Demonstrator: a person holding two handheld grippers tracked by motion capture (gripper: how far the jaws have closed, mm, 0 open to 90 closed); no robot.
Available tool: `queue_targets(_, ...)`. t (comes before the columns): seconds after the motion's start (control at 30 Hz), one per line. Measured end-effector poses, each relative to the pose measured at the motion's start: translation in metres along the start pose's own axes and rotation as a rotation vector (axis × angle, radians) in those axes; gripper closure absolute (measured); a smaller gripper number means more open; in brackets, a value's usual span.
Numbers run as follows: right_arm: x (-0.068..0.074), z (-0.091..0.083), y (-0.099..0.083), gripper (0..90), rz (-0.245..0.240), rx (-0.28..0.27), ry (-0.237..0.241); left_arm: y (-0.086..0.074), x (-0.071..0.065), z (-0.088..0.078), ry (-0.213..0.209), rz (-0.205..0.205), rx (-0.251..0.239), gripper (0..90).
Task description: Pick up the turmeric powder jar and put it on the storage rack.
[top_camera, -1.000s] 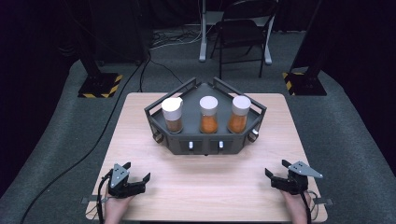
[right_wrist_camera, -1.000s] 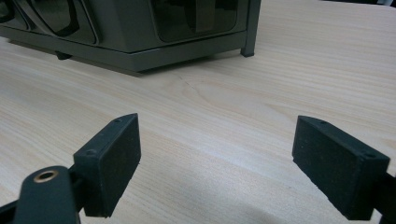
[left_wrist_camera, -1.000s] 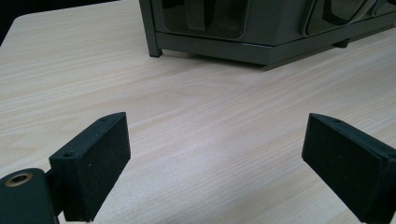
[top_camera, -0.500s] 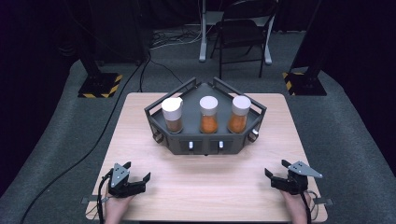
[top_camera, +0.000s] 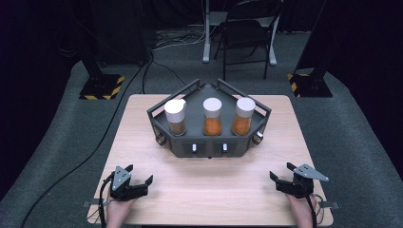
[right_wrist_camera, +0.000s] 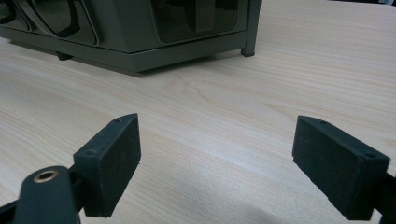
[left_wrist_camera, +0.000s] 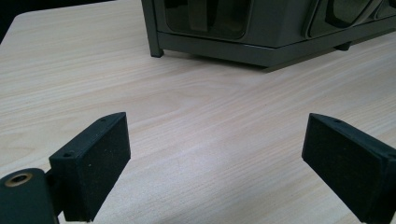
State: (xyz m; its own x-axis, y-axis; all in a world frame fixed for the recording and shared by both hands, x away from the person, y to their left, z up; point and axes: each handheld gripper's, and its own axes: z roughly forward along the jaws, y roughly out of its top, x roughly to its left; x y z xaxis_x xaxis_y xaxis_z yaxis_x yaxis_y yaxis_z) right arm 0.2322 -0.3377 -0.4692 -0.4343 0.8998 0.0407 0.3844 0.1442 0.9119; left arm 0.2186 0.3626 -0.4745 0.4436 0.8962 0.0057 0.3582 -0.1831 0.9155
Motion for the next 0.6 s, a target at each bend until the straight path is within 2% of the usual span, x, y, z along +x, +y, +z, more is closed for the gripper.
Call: queue_targets(0.6, 0.0008, -0.0001, -0.0003, 14.7, -0.003, -0.001, -0.002, 0.0002, -0.0005, 0.0001, 0.000, 0.005, 0.001, 7.8)
